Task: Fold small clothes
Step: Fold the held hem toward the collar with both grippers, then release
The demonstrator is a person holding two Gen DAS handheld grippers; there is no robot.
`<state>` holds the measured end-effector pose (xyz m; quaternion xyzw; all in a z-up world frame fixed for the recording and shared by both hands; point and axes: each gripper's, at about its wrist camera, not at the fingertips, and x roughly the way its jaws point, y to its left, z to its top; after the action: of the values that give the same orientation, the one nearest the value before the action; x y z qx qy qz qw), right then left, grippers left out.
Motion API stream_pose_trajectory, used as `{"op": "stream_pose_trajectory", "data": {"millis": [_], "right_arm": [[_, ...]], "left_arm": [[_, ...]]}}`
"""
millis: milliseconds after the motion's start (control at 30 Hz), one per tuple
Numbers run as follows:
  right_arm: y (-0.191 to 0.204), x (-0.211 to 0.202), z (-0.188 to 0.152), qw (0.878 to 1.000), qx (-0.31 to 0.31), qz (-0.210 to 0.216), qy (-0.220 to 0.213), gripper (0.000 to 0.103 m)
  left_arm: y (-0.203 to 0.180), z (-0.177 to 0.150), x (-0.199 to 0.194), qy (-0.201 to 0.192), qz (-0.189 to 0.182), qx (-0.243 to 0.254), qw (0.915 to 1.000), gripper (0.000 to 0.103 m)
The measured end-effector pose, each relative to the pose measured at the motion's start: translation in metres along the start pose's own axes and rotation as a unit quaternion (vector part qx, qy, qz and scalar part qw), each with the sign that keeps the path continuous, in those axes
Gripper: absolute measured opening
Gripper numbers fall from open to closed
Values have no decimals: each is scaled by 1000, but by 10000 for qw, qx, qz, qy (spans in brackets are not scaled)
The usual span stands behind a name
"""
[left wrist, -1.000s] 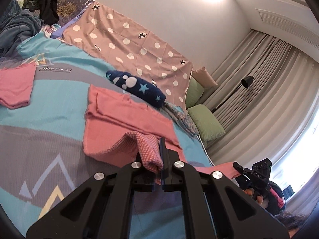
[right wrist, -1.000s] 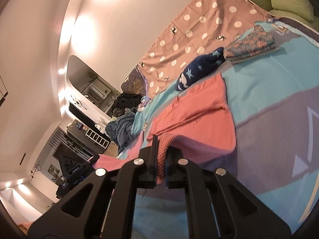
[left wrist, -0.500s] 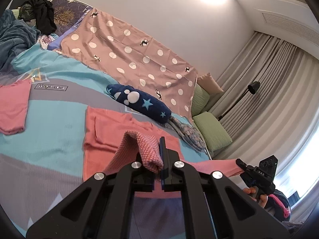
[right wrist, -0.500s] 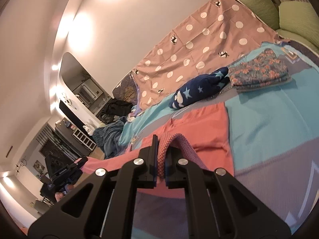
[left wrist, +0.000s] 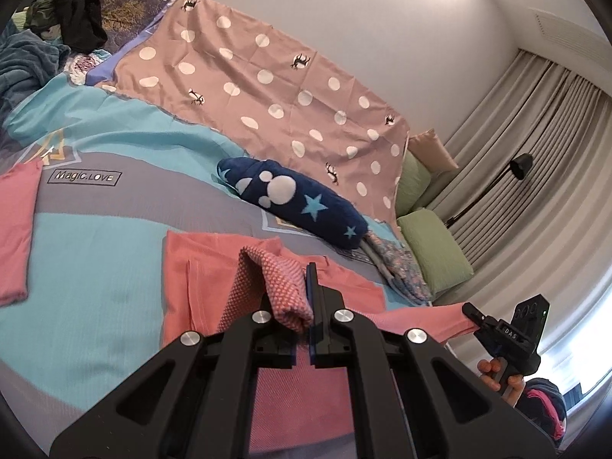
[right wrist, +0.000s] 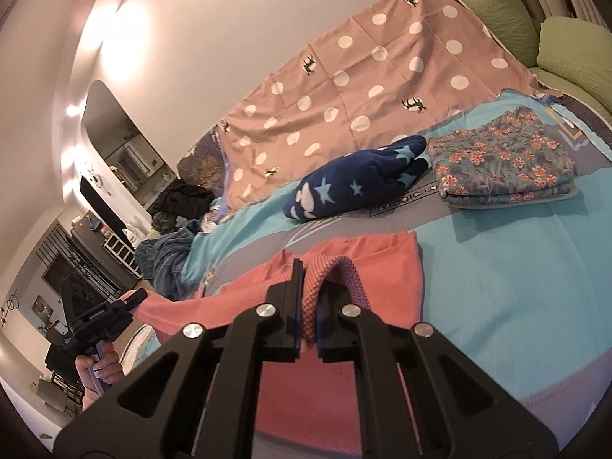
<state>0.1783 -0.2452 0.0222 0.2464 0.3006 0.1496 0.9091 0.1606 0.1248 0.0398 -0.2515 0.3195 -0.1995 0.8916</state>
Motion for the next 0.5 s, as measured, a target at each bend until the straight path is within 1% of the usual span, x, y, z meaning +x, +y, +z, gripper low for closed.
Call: {"op": "stream_pose_trajectory", "data": {"millis": [233,333,500], "right_arm": [[-26,55,19,9991,130,-272,283,5],[-37,90,26,9974,92,-491,525,5],[-54,137,27,9927,174,-776,903,5]], "left_arm": [[16,24,54,220,219,5,9995,3],[27,31,82,408,362,-38,9985,3],[58,28,136,812,895,-120,9926,4]]}}
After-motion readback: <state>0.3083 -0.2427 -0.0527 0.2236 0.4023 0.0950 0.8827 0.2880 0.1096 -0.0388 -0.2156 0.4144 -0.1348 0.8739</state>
